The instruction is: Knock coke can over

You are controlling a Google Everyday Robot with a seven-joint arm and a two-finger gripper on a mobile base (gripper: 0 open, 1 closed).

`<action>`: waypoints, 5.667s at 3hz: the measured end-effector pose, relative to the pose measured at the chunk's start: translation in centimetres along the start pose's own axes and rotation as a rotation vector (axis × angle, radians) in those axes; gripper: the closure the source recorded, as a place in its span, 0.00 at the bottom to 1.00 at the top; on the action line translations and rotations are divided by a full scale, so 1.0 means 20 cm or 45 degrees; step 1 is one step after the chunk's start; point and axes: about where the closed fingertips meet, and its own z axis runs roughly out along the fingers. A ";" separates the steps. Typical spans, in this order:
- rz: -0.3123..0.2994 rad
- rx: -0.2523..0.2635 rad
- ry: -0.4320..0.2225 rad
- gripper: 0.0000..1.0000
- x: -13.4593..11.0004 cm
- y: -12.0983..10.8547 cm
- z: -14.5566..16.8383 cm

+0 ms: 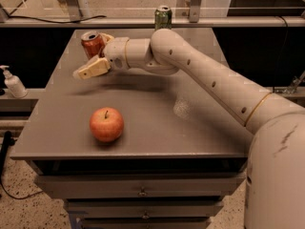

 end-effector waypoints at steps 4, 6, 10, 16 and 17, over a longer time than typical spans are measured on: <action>0.003 -0.002 0.020 0.87 0.01 -0.02 0.05; -0.099 0.044 0.204 1.00 -0.09 -0.05 -0.26; -0.758 -0.234 0.985 1.00 0.01 0.02 -0.89; -1.767 -0.887 1.208 1.00 0.10 0.26 -0.71; -1.859 -1.090 1.279 1.00 0.14 0.24 -0.71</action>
Offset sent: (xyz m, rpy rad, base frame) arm 0.0095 0.0166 -0.0108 -0.0021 0.0123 0.0093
